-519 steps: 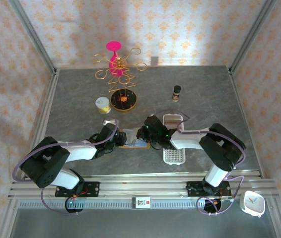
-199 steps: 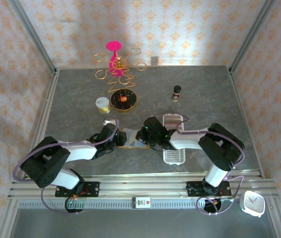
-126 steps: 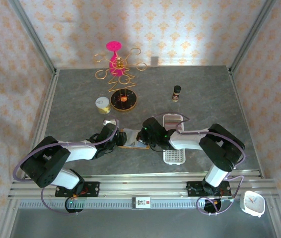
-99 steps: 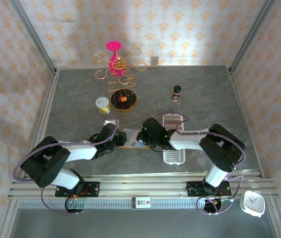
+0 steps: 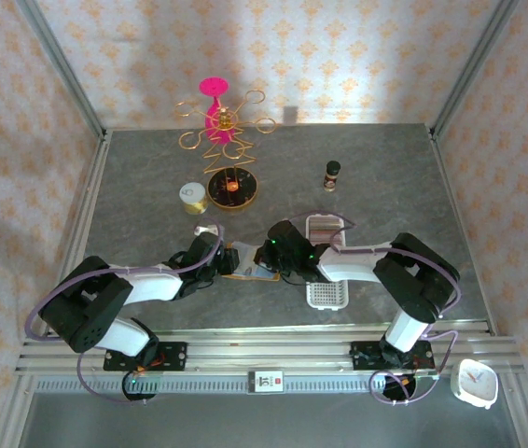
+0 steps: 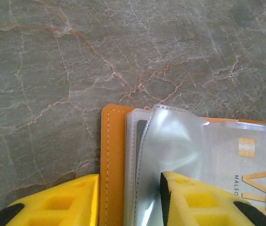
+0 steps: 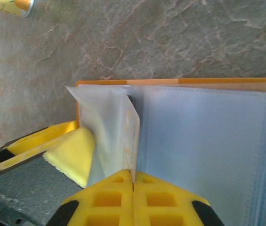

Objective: Put the credit cards into the card holder

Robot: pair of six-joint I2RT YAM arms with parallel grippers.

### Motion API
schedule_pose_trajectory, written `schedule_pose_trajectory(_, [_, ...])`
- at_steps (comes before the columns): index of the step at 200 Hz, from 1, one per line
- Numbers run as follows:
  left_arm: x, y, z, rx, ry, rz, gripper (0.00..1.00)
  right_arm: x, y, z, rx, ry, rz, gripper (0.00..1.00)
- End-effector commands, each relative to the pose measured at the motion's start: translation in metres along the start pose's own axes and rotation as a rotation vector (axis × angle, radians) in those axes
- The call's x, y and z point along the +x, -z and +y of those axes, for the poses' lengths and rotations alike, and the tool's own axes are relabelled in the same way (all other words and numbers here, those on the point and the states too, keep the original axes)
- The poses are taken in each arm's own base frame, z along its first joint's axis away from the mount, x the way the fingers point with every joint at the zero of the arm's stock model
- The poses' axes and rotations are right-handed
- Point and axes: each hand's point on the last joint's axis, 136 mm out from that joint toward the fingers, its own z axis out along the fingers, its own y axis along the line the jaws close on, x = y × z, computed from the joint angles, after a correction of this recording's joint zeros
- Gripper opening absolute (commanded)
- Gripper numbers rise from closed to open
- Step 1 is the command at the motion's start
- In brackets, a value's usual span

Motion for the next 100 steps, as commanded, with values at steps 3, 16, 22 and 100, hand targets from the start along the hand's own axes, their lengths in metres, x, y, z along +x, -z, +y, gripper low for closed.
schedule_pose_trajectory(3, [0.034,-0.005,-0.001,0.015,-0.001,0.135,0.39,0.018,-0.008,0.009,-0.045,0.037,0.075,0.00])
schedule_pose_trajectory(16, [0.033,-0.005,-0.001,0.016,0.006,0.132,0.40,0.016,-0.009,0.010,-0.052,0.039,0.070,0.00])
schedule_pose_trajectory(22, [0.033,-0.005,0.000,0.013,0.009,0.130,0.41,0.016,-0.009,0.010,-0.050,0.038,0.068,0.00])
schedule_pose_trajectory(100, [0.029,-0.002,0.005,0.012,0.048,0.110,0.47,0.012,-0.017,-0.017,0.051,0.042,0.045,0.00])
